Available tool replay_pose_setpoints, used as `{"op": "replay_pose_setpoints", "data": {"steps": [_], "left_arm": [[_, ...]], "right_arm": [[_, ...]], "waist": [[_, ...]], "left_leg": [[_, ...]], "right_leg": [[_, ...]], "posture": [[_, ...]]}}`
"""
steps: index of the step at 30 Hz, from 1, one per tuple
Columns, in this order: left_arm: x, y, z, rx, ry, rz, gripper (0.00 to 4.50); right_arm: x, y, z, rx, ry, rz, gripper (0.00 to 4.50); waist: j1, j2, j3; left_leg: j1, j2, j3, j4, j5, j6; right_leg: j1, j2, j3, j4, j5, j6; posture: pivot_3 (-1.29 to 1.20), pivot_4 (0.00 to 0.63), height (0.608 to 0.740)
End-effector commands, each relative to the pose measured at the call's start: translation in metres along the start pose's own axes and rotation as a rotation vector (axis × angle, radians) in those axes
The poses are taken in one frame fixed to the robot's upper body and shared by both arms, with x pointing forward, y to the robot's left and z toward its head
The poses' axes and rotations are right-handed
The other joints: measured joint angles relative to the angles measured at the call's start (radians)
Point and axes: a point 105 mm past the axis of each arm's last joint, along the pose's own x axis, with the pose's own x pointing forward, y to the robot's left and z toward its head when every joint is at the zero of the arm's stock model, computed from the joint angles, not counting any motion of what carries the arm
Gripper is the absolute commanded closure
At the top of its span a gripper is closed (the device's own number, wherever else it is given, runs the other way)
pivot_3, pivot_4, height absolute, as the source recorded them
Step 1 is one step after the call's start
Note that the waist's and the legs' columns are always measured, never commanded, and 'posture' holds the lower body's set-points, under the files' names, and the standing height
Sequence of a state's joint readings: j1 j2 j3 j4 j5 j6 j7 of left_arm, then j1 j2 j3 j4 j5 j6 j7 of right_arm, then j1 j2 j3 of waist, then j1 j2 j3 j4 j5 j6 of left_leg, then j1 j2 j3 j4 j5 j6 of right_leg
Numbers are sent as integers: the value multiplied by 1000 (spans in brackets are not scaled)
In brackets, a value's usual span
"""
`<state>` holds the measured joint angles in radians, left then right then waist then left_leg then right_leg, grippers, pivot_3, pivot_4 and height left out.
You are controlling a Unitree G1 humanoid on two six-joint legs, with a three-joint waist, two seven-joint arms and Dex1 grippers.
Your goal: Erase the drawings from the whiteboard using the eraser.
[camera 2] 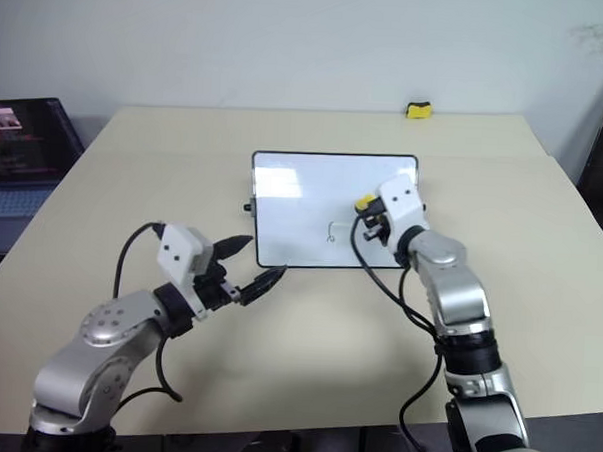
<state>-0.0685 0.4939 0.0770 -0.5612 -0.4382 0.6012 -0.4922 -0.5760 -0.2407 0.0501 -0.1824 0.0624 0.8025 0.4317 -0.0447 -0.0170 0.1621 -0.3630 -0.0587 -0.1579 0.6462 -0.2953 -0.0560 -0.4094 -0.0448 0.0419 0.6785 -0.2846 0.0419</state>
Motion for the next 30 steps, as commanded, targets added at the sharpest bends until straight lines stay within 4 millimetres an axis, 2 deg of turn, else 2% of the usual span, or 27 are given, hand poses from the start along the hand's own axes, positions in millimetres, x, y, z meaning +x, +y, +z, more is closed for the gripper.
{"op": "replay_pose_setpoints", "data": {"steps": [1,7,18,26,30], "left_arm": [[-3,-8,11,10,-46,0,0],[-8,-8,4,2,-26,28,0],[-12,0,2,25,-16,40,0],[-15,11,1,43,-10,75,0],[-16,12,-4,35,-8,91,0]], "right_arm": [[-15,0,6,27,-19,-20,3405],[-29,-3,-4,60,20,-70,3405],[-25,-2,2,14,-2,-64,3405],[-8,4,20,-87,-86,-27,3405],[11,15,21,-108,-135,-13,3405]], "waist": [[1,0,0],[6,0,0],[12,0,0],[11,0,0],[10,0,0]], "left_leg": [[0,0,0,0,0,0],[0,0,0,0,0,0],[0,0,0,0,0,-1],[0,0,1,0,0,-1],[0,0,1,0,0,-1]], "right_leg": [[0,0,0,0,0,0],[0,0,0,0,0,0],[0,0,0,0,0,0],[1,0,0,0,0,0],[1,0,0,0,0,0]], "posture": [[0,150,740],[0,150,740],[0,150,740],[0,150,740],[0,150,740]]}}
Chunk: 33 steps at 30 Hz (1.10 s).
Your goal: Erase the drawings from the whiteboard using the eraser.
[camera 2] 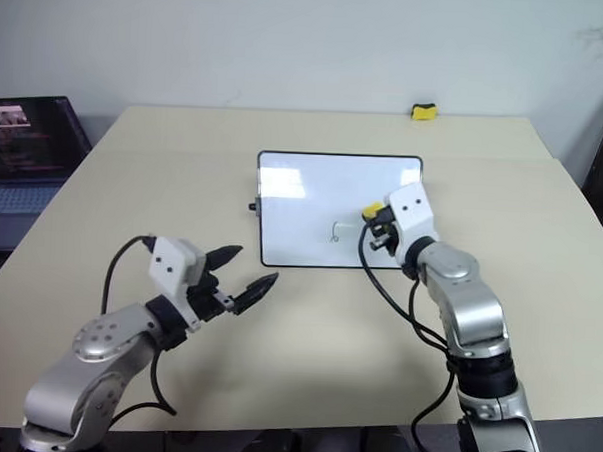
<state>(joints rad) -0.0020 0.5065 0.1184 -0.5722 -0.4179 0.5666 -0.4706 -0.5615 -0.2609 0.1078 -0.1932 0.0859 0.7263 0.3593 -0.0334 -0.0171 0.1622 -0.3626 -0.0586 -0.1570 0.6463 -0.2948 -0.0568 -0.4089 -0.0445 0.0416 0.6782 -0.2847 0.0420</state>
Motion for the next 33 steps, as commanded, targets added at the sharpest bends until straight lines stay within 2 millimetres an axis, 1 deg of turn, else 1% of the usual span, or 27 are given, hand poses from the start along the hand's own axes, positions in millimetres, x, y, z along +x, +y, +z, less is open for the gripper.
{"op": "replay_pose_setpoints", "data": {"steps": [1,5,9,16,18,22,33], "left_arm": [[-2,0,3,15,-28,13,0],[-1,-3,3,21,-29,4,0],[3,-7,6,22,-44,-6,0],[6,-10,11,22,-61,-10,0],[7,-8,14,28,-70,-5,0],[11,-13,20,25,-91,-21,0],[10,-15,12,17,-66,-22,0]], "right_arm": [[14,11,16,-58,-97,10,3405],[25,18,18,-76,-126,23,3405],[35,23,17,-101,-140,32,3405],[45,24,11,-133,-132,25,3405],[47,28,7,-137,-121,36,3405],[47,45,-6,-178,-98,78,3405],[38,65,-19,-154,-62,133,3405]], "waist": [[-1,0,0],[1,0,0],[1,0,0],[0,0,0],[-1,0,0],[-1,0,0],[0,0,0]], "left_leg": [[0,0,0,0,0,0],[0,0,0,0,0,0],[0,0,0,0,0,0],[0,0,0,0,0,0],[0,0,0,0,0,0],[0,0,0,0,0,0],[0,0,0,0,0,0]], "right_leg": [[0,0,0,0,0,0],[0,0,0,0,0,0],[0,0,0,0,0,0],[0,0,0,0,0,0],[0,0,0,0,0,0],[0,0,0,0,0,0],[0,1,0,0,0,0]], "posture": [[0,150,740],[0,150,740],[0,150,740],[0,150,740],[0,150,740],[0,150,740],[0,150,740]]}}
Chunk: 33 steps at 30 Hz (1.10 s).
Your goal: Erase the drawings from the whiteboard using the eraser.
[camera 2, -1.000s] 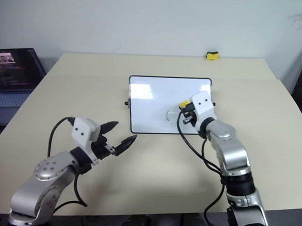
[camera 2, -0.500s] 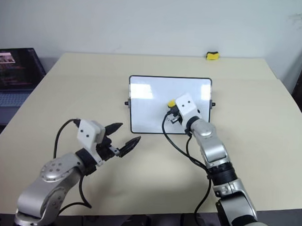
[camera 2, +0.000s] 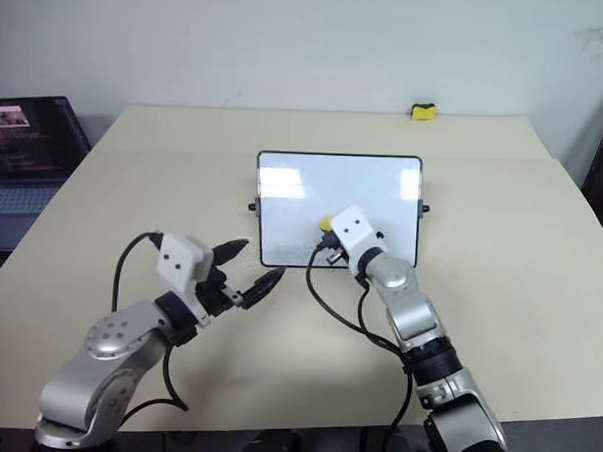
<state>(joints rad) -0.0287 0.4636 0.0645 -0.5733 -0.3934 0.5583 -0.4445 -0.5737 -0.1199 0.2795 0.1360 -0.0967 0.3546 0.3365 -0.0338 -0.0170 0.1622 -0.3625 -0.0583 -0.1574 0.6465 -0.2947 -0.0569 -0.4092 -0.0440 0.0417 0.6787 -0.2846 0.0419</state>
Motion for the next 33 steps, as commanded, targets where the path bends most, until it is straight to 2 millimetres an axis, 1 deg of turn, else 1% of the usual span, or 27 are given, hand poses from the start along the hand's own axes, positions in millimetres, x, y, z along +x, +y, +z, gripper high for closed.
{"op": "replay_pose_setpoints", "data": {"steps": [1,4,7,10,13,16,17,20,21,23,25,28,33], "left_arm": [[0,-5,8,24,-35,-8,0],[0,-7,6,21,-30,-15,0],[0,-8,6,21,-29,-17,0],[0,-8,6,20,-29,-22,0],[0,-7,6,21,-28,-23,0],[0,-6,6,23,-27,-25,0],[0,-6,6,23,-27,-25,0],[1,-5,7,23,-29,-27,0],[2,-6,7,22,-30,-30,0],[3,-6,7,23,-31,-35,0],[3,-6,8,25,-33,-37,0],[1,-4,10,34,-33,-31,0],[-2,-1,9,37,-27,-14,0]], "right_arm": [[-3,8,9,-12,-22,33,3405],[-9,9,5,-10,-9,45,3405],[-17,5,0,0,11,40,3405],[-25,-2,3,3,13,28,3405],[-31,-11,15,40,-15,4,3405],[-36,-30,41,47,-97,-55,3405],[-36,-34,45,47,-109,-68,3405],[-35,-41,57,33,-149,-98,3405],[-32,-45,62,28,-167,-117,3405],[-25,-49,64,25,-177,-135,3405],[-17,-50,61,11,-169,-144,3405],[-8,-59,45,-10,-125,-191,3405],[-6,-53,17,-44,-59,-171,3405]], "waist": [[0,0,0],[0,0,0],[1,0,0],[2,0,0],[1,0,0],[1,0,0],[1,0,0],[1,0,0],[1,0,0],[0,0,0],[0,0,0],[1,0,0],[1,0,0]], "left_leg": [[0,0,0,0,0,0],[0,0,0,0,0,0],[0,0,0,0,0,0],[0,0,0,0,0,0],[0,0,0,0,0,0],[0,0,0,0,0,0],[0,0,0,0,0,0],[0,0,0,0,0,0],[0,0,0,0,0,0],[0,0,0,0,0,0],[0,0,0,0,0,0],[0,0,0,0,0,0],[0,0,0,0,0,0]], "right_leg": [[0,0,0,0,0,0],[0,0,0,0,0,0],[0,0,0,0,0,0],[0,0,0,0,0,0],[0,0,0,0,0,0],[0,0,0,0,0,0],[0,0,0,0,0,0],[0,0,0,0,0,0],[0,0,0,0,0,0],[0,0,0,0,0,0],[0,0,0,0,0,0],[0,0,0,0,0,0],[0,0,0,-1,0,0]], "posture": [[0,150,740],[0,150,740],[0,150,740],[0,150,740],[0,150,740],[0,150,740],[0,150,740],[0,150,740],[0,150,740],[0,150,740],[0,150,740],[0,150,740],[0,150,740]]}}
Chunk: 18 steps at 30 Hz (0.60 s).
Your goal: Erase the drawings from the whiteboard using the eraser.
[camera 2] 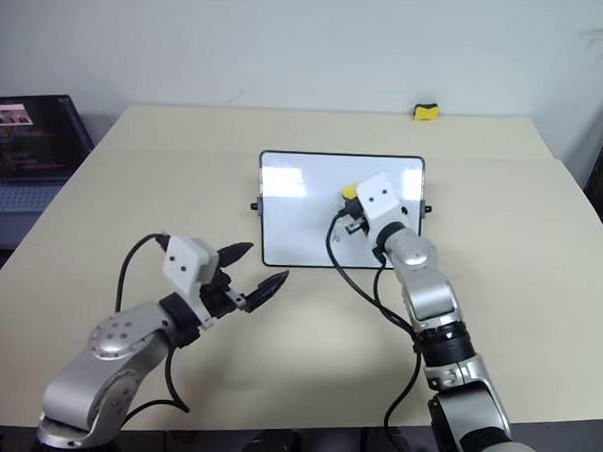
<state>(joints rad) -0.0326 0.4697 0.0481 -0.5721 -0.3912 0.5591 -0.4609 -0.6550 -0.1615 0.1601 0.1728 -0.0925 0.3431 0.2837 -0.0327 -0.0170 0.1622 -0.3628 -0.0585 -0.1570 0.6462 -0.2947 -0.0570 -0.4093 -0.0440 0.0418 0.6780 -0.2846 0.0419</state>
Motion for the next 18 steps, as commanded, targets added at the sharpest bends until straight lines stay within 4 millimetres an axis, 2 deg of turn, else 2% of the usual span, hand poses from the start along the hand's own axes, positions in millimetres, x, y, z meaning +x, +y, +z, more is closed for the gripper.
{"op": "replay_pose_setpoints", "data": {"steps": [1,10,18], "left_arm": [[-4,4,10,33,-34,20,0],[-6,6,11,38,-36,33,0],[-8,9,12,43,-34,42,0]], "right_arm": [[-1,4,-2,-47,-19,14,3405],[-11,32,-37,-70,56,114,3405],[-13,53,-51,-88,83,179,3405]], "waist": [[0,0,0],[-2,0,0],[-2,0,0]], "left_leg": [[0,0,0,0,0,0],[4,1,0,0,0,0],[7,2,1,0,0,0]], "right_leg": [[0,0,0,0,0,0],[3,1,1,1,0,0],[5,3,2,2,1,-1]], "posture": [[0,150,740],[0,150,740],[0,150,740]]}}
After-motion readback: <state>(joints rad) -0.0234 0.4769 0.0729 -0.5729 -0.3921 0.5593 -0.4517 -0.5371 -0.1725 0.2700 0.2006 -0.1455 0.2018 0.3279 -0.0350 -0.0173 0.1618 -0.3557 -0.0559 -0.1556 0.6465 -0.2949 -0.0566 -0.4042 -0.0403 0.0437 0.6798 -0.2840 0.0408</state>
